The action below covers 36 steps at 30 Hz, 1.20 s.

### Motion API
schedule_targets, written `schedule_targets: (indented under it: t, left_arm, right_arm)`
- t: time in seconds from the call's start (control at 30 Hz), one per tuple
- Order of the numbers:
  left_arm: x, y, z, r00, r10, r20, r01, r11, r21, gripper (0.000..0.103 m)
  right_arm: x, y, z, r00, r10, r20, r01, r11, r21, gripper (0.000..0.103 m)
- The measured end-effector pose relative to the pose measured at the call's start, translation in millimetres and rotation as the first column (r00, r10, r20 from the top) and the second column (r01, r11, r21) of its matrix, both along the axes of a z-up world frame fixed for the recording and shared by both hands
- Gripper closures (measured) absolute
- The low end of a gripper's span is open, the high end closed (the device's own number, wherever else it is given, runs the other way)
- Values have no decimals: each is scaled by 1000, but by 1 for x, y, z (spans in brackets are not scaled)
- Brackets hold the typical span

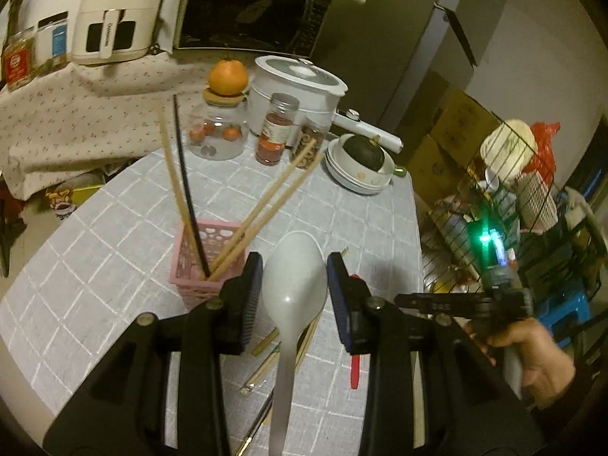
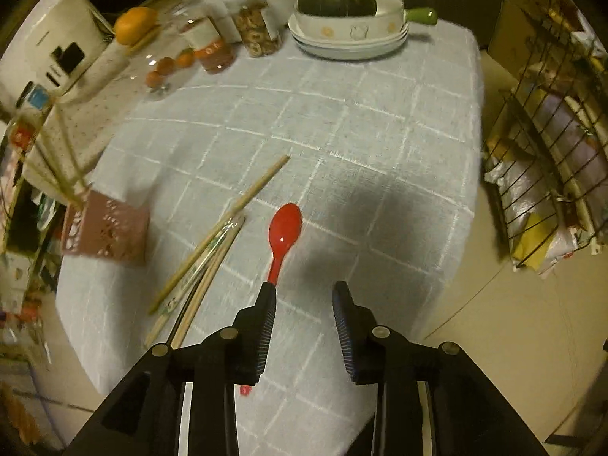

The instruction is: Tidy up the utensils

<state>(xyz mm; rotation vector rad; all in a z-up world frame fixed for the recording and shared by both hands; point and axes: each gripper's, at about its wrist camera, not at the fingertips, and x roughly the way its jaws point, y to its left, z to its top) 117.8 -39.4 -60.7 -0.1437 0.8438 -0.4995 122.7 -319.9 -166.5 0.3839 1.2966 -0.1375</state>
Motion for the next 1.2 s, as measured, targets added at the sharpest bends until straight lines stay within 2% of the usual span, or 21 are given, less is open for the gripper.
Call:
schedule_targets:
  t: [0.17,0.37,0.4,0.43,0.5,0.7,0.77,0.9,1.03,1.2]
  left_arm:
    - [4,13,1,1000,20,-1,-20,1000,-25,66]
    - [9,25,1,999,37,-6,-37,998,-43,66]
    - [9,27,1,999,43,-4,-43,998,-45,66]
    - [11,29,0,999,49,-5,-49,998,-45,66]
    - [12,34,0,998,61,-4,-62,997,-47,66]
    - [21,46,1,993,117,11,-116,991,-63,66]
    - [24,47,3,990,139,26,-137,988,-75,66]
    - [30,49,6,979,195,54,-189,976,-109,66]
    - [38,49,11,969,230,94,-218,968,-126,66]
    - [49,49,16,951,271,149,-249,957,-151,66]
  right_arm:
    - [26,10,-23,999,-12,-36,12,1000,-7,56]
    - [45,16,-50,996,-41,-81,39,999,-28,56]
    - [47,20,-57,995,-32,-99,28,999,-41,58]
    - [47,24,-56,997,-19,-80,13,997,-74,58]
    - [50,34,-56,997,29,-76,-39,989,-140,78]
    - [43,34,-52,998,30,-47,-36,990,-136,81]
    - [35,28,-42,1000,22,-17,-24,991,-129,81]
    - [20,24,-4,995,15,98,-4,993,-115,81]
    - [3,26,33,978,25,205,-8,996,-87,81]
    - [3,43,64,957,49,287,-31,997,-67,81]
